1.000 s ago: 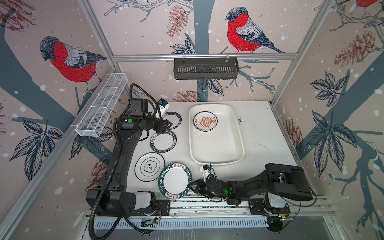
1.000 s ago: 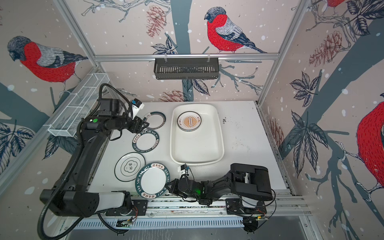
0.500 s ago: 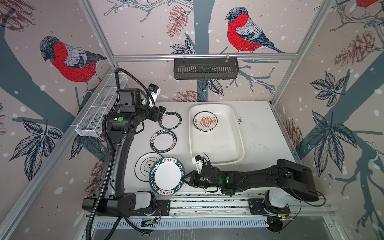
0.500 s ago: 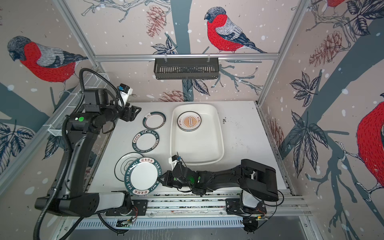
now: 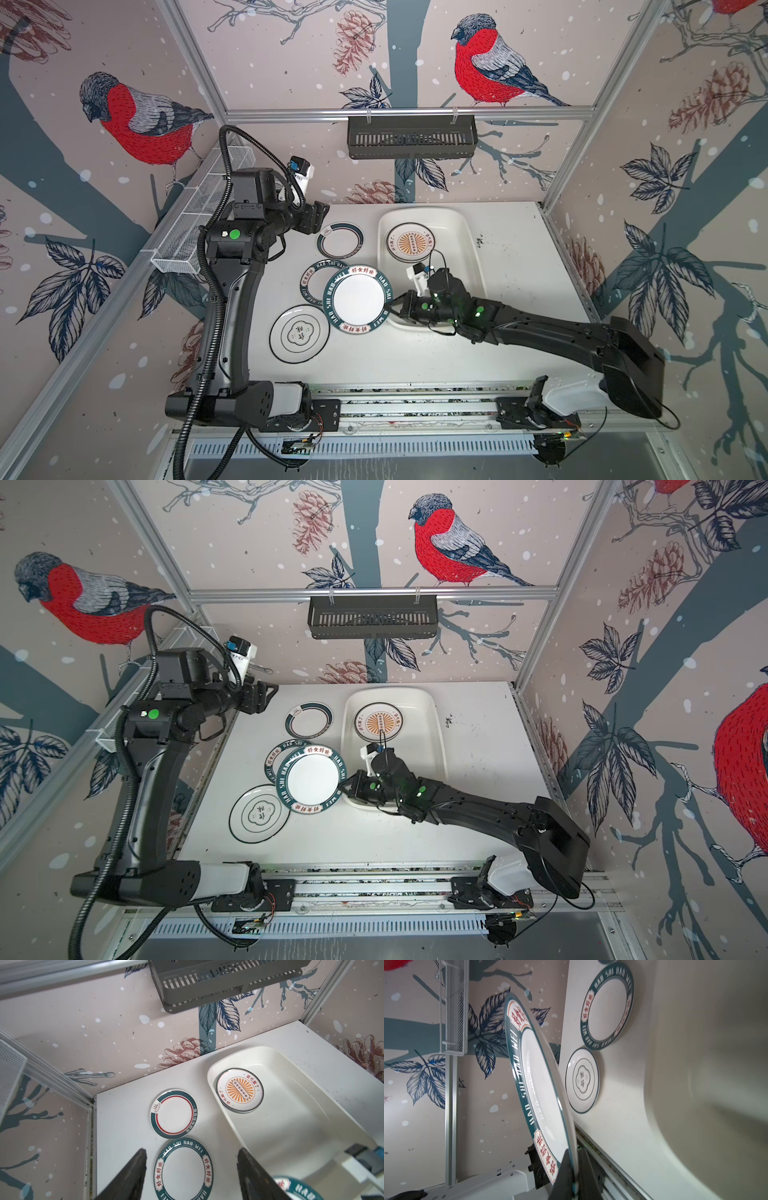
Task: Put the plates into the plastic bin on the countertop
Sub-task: 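Carry the plate with the right gripper into the bin beside the sunburst stack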
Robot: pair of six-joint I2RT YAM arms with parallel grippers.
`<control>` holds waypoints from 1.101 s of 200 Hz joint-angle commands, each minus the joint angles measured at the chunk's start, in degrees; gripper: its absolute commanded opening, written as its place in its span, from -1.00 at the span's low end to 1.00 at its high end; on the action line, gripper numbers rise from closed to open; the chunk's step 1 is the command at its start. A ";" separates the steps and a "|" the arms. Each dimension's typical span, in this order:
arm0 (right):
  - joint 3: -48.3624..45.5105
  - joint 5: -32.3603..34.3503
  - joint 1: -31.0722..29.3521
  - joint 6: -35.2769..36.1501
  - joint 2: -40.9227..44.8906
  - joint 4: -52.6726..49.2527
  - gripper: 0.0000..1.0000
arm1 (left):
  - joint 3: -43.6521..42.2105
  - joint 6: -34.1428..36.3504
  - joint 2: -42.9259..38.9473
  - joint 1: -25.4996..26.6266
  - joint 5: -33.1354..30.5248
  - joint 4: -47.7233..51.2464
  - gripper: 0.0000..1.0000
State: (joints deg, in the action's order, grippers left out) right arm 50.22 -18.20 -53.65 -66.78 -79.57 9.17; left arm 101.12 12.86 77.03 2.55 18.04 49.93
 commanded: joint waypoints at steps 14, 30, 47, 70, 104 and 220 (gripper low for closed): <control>1.11 -9.69 12.48 10.83 3.72 -9.19 -0.94 | -6.88 0.47 -2.51 -0.17 6.42 -5.48 0.36; 1.29 -12.47 19.18 14.54 4.78 -12.80 -0.93 | -8.63 0.54 -2.64 -0.17 7.19 -7.13 0.39; 1.84 -15.45 25.20 18.62 4.70 -16.19 -0.93 | -9.17 0.45 -1.77 -0.12 9.09 -7.05 0.43; 2.69 -17.50 30.39 23.89 2.78 -19.86 -0.93 | -10.58 0.50 -1.74 -0.17 11.31 -7.98 0.43; 2.51 -18.13 34.25 29.34 -1.09 -22.01 -0.93 | -13.30 1.03 -3.40 -0.17 13.61 -9.96 0.43; 2.89 -19.86 36.08 36.71 -11.36 -23.41 -0.92 | -17.62 -2.05 -5.21 0.39 16.54 -14.05 0.43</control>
State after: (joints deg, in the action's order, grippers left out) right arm 52.38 -36.03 -17.61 -32.64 -90.06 -14.11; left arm 83.31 11.99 71.70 2.59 32.88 39.44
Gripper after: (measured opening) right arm 0.080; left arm 0.714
